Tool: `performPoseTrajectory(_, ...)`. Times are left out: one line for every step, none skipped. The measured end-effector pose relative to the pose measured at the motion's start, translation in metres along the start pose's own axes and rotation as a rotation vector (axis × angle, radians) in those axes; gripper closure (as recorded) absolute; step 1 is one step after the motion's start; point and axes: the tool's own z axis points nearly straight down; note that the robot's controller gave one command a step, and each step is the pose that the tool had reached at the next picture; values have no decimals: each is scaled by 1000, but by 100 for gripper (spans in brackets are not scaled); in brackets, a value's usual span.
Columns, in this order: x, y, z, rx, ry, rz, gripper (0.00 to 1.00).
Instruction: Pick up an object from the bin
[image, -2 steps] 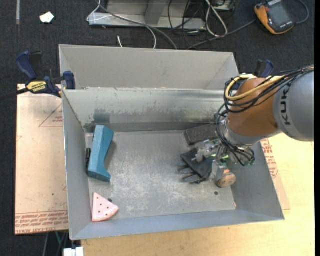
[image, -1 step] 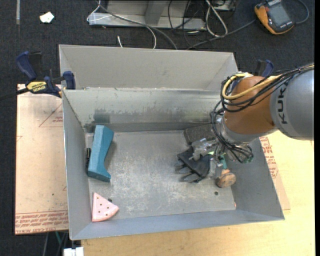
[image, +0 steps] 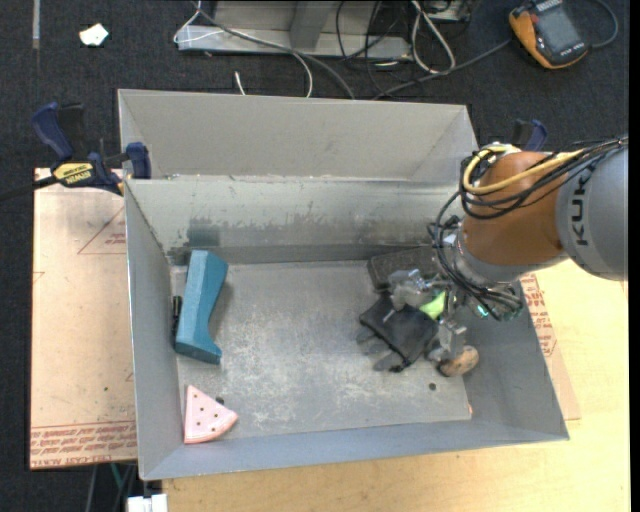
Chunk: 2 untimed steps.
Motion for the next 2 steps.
performPoseTrajectory(1,-2,0,6,3,-7,100)
performPoseTrajectory(1,-2,0,6,3,-7,100)
